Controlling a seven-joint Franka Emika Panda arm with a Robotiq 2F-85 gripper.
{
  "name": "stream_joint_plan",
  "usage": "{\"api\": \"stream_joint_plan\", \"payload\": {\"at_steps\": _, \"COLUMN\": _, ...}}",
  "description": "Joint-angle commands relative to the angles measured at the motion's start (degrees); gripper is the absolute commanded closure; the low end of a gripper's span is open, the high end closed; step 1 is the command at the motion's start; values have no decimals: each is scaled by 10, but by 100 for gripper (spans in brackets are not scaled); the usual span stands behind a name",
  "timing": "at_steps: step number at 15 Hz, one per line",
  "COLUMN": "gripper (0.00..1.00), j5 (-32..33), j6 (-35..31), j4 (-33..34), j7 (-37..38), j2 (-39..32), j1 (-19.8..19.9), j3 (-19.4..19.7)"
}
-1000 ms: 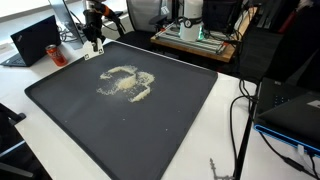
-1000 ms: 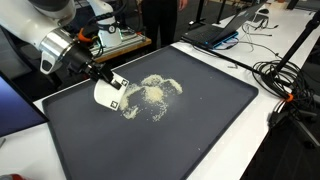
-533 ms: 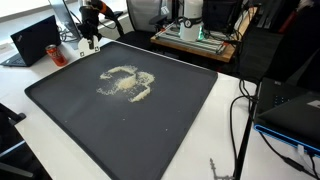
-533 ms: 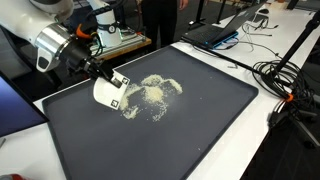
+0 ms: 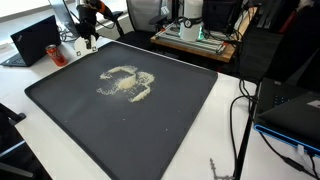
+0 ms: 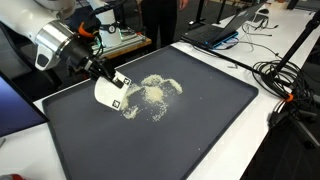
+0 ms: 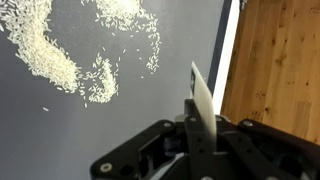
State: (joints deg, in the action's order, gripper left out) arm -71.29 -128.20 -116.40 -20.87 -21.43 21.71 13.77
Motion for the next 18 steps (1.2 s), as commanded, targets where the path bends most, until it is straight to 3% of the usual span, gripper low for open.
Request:
{"api": "stream_joint_plan", "payload": {"at_steps": 1, "gripper": 99, "j5": 41, "j6": -48, "j4": -26, "j7": -27, "j2": 44, "j1": -21, "j3": 15}}
{"api": "stream_joint_plan", "payload": {"at_steps": 5, "gripper": 99, "j5": 145, "j6": -133, "j4": -58, "j7": -20, "j2": 100, "j1": -47, "j3": 19}}
{"api": "stream_joint_plan", "payload": {"at_steps": 11, "gripper": 99, "j5": 377, "j6": -224, "j4": -121, "j7": 59, "j2": 187, "j1": -94, "j3": -3}}
{"api": "stream_joint_plan", "payload": {"at_steps": 18, "gripper": 99, "j5": 646, "j6": -244, "j4": -155, "j7": 209, "j2": 231, "j1": -128, "j3": -36}}
